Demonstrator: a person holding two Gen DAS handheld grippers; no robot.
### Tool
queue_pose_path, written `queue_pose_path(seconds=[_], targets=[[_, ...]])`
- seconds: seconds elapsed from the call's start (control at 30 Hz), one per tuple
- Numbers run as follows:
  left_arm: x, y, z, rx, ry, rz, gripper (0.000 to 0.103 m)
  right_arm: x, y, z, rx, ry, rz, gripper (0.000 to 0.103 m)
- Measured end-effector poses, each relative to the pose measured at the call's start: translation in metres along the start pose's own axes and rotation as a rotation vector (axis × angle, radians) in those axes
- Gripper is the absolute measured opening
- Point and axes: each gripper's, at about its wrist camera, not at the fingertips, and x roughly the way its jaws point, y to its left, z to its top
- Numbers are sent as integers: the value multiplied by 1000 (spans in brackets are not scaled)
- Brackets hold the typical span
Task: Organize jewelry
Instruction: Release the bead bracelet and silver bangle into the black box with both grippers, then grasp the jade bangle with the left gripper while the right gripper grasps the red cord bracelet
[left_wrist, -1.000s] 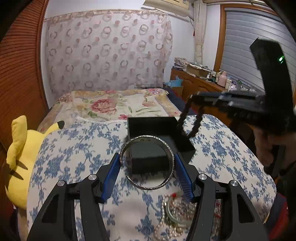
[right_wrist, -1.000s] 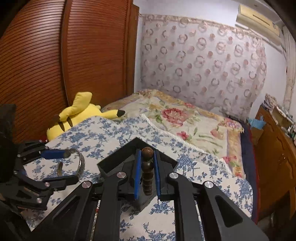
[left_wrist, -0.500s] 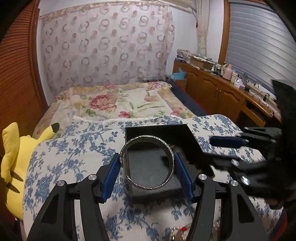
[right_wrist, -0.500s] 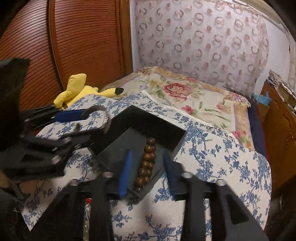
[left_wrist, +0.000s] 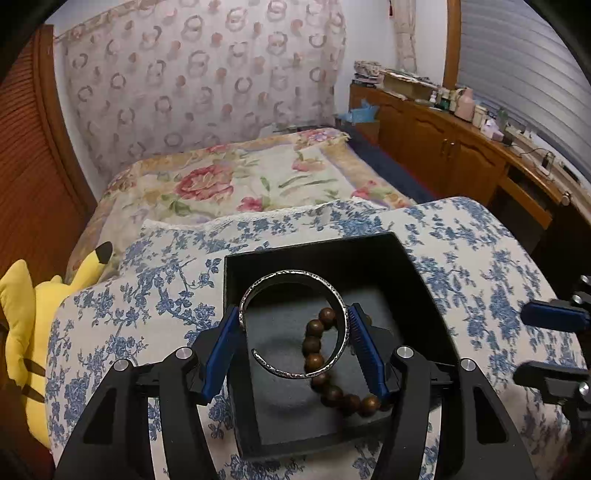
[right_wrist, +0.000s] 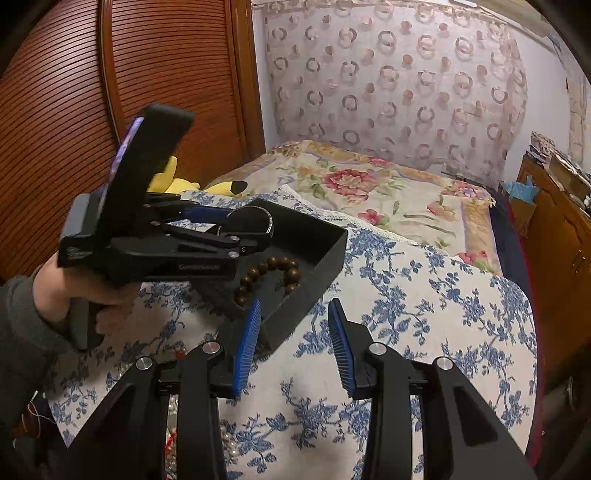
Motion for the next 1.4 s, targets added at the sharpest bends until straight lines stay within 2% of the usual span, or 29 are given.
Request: queue_pose_path(seconds=[0.17,0.27,0.43,0.63,0.8,0.9,1.13,1.4], targets=[[-10,3,-1,-15,-22,-16,64,-5,1,-8,8,-7,1,41],[-33,5,-9,-13,-71,-14,68,-12,5,-16,19,-21,6,40],[-67,8,-34,-16,-122,-37,79,-26,19,-35,22,-43,19,40],[-93,2,-73,28,-122,-56,85,-40,34,-66,39,-30,9,41],[-103,-6,-103,45,-101,-98,90,-42,48,-97,40,14,9,47],[-104,-13,-116,57,-81,-127,92,-46,54,-109,42,27,17,56],[-90,-35,-128,101,-13,-178,92,-51,61,-130,37,47,-1,56],[-67,-52,-123,120,49,-187,92,-52,64,-136,43,44,5,56]])
